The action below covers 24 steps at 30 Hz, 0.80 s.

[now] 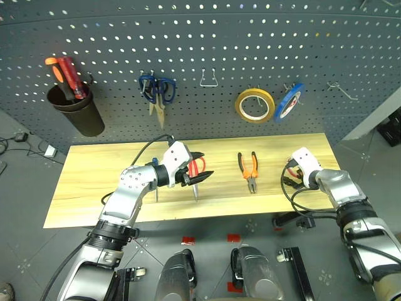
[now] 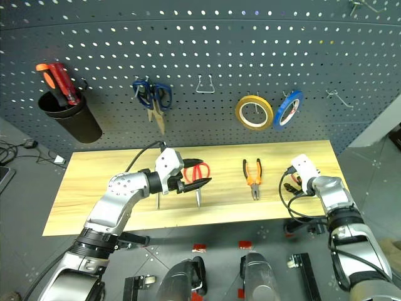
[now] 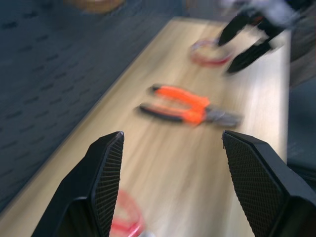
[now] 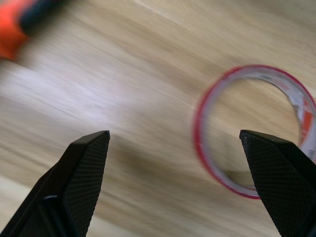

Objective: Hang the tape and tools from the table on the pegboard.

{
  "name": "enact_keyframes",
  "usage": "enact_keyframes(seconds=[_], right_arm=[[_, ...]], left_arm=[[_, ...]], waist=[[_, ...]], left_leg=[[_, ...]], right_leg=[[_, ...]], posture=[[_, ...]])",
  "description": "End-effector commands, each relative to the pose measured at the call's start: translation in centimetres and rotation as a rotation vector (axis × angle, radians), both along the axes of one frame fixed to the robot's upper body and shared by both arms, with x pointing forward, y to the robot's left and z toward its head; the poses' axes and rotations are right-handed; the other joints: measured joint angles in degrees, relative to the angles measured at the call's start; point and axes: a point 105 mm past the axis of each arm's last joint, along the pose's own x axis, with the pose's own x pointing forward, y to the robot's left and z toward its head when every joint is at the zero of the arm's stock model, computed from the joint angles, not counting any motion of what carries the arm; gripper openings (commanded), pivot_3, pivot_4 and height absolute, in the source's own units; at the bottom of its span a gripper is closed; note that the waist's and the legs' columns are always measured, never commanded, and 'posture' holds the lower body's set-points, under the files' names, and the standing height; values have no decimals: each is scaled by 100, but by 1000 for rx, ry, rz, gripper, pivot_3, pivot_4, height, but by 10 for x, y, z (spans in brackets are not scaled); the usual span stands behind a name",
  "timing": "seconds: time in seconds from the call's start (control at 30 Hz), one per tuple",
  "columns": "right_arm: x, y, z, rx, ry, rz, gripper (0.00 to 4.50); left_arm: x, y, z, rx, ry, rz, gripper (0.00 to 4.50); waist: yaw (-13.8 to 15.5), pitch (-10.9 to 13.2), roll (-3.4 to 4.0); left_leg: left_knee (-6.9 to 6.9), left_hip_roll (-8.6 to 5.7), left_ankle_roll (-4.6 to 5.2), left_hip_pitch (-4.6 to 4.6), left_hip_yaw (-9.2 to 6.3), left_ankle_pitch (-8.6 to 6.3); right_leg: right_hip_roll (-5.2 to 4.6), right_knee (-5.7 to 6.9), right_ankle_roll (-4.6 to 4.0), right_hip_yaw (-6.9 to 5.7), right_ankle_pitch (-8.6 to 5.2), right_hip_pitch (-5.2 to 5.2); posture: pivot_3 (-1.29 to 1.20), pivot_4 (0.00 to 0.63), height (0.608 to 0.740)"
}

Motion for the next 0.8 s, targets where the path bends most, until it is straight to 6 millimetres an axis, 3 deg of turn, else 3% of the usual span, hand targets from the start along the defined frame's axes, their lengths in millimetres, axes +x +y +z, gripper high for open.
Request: enact_keyframes(seconds=[0.03, 0.2, 0.23, 0.37, 0.67, 0.8], right_arm=[[3, -5, -1, 1, 32, 2, 4500], [2, -2, -6, -1, 132, 38, 4500], [1, -1, -7, -23, 146, 57, 4318], [1, -2, -11, -113, 159, 100, 3278], [2, -6, -20, -267, 76, 151, 121], [8, -10, -1, -231, -65, 139, 51]], left_arm=[[-15, -16, 5, 22, -20, -120, 3345], [-30, -22, -1, 93, -20, -230, 3345], [-29, -21, -1, 102, -27, -230, 3364], [-30, -20, -1, 111, -41, -232, 3369], [-37, -28, 7, 46, -39, -245, 3369], [-37, -33, 12, 20, -22, -224, 3369]], waist=[[-24, 34, -5], [-60, 66, -4], [-68, 68, -3], [-104, 68, -3], [-102, 66, -4], [-97, 66, -5]], left_leg=[[0, 1, 0, 0, 0, 0], [1, 1, -2, 3, 2, 0], [3, 1, -2, 4, 2, 0], [5, 1, -3, 6, 0, 1], [15, 0, -5, 7, -2, 2], [22, 0, -5, 7, -3, 2]], right_leg=[[0, 0, 1, 0, 0, 0], [-1, 7, 1, 2, 0, 0], [-2, 10, 1, 2, 0, 0], [-3, 14, 1, 0, 0, 3], [-7, 19, 3, -2, 1, 8], [-7, 19, 8, -1, 4, 12]], posture=[[-268, 304, 740], [-257, 303, 740], [-257, 303, 740], [-237, 294, 740], [-240, 283, 740], [-246, 280, 740]])
